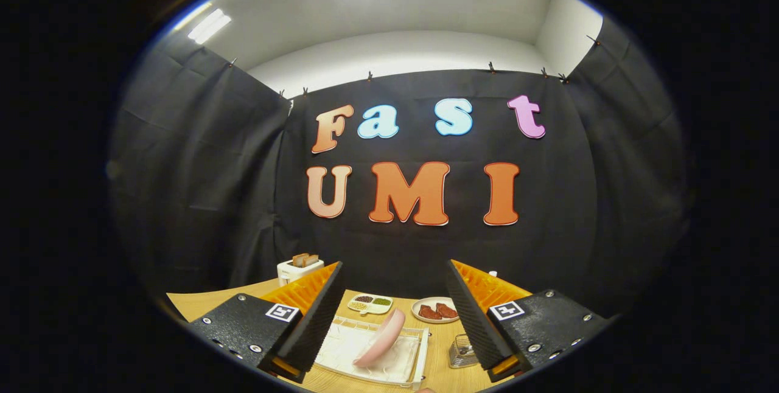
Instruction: Take the plate from the dish rack, then take the spoon from the basket and place it into the plate.
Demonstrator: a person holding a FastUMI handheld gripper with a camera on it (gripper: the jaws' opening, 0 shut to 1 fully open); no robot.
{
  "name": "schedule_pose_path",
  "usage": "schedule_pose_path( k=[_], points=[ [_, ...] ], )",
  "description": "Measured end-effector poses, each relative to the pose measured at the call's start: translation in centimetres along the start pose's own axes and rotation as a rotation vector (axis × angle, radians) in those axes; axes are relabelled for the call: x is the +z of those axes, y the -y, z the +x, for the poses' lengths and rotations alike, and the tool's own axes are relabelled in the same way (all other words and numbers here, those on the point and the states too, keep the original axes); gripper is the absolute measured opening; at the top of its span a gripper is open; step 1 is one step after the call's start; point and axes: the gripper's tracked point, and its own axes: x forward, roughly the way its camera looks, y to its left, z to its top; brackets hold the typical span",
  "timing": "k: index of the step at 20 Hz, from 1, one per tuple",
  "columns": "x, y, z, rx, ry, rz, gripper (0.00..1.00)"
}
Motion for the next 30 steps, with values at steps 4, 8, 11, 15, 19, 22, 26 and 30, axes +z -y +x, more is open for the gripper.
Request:
schedule_pose_path(
  k=[4,8,11,15,19,22,26,30],
  points=[
    [-1.2,-0.7,2.4,0.004,-0.048,0.004,0.98],
    [-3.4,-0.8,4.6,-0.007,-0.121,-0.009,0.98],
    [-6.6,-1.3,6.0,0.040,-0.261,0.027,0.98],
    [-10.4,-2.4,7.4,0.090,-0.489,0.106,0.98],
    [-12.7,-2.7,8.5,0.099,-0.631,0.035,0.98],
    [-15.1,-3.4,9.1,0.114,-0.751,-0.025,0.98],
    [-19.1,-1.6,10.1,0.071,-0.895,-0.132,0.95],
    [-22.0,-2.2,10.8,0.069,-0.990,-0.104,0.90]
  ],
)
